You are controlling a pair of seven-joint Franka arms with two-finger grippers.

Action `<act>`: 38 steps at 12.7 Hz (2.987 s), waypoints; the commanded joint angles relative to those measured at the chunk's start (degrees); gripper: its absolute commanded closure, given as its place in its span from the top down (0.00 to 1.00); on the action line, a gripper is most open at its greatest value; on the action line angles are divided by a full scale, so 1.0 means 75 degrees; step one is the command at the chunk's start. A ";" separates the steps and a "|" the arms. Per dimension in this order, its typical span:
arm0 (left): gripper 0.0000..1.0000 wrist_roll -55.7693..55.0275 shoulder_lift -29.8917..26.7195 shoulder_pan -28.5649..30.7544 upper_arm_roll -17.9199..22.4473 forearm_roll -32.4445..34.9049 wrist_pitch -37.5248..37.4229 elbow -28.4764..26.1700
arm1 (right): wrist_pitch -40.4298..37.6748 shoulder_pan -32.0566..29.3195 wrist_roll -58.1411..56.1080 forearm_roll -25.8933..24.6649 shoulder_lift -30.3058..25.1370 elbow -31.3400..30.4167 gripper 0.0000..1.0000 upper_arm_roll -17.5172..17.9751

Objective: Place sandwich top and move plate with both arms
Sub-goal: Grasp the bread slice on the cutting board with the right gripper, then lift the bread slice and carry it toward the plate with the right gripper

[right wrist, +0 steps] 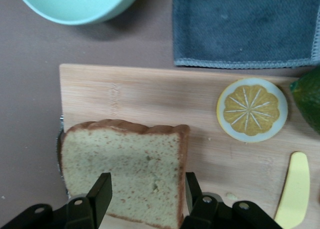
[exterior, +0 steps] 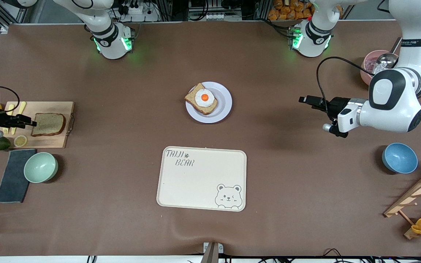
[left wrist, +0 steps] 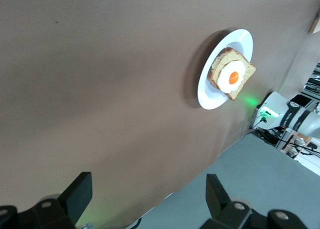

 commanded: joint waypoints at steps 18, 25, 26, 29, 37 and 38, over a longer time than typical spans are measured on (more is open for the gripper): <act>1.00 0.0846 0.0355 -0.0380 -0.0065 -0.2059 0.1226 -0.0580 | -0.0164 -0.0069 -0.2026 0.1809 0.0993 0.0187 0.00 -0.0533; 1.00 0.0846 0.0390 -0.0767 -0.0345 -0.2457 0.2317 -0.1050 | -0.1485 0.0282 -0.1676 0.1669 0.0876 0.0971 0.00 -0.0744; 1.00 0.0846 0.0390 -0.0767 -0.0346 -0.2457 0.2353 -0.1073 | -0.1627 0.0352 -0.1454 0.1634 0.0864 0.1066 0.00 -0.0744; 1.00 0.0846 0.0414 -0.0767 -0.0346 -0.2457 0.2365 -0.1085 | -0.2574 0.0564 0.0066 0.1307 0.0759 0.1486 0.00 -0.0500; 1.00 0.0846 0.0425 -0.0767 -0.0346 -0.2457 0.2412 -0.1085 | -0.3152 0.0716 0.5268 0.0510 -0.0342 0.1489 0.00 0.2639; 1.00 0.0846 0.0425 -0.0779 -0.0346 -0.2457 0.2412 -0.1085 | -0.3117 0.0716 0.6052 0.0450 -0.0482 0.1488 0.00 0.3141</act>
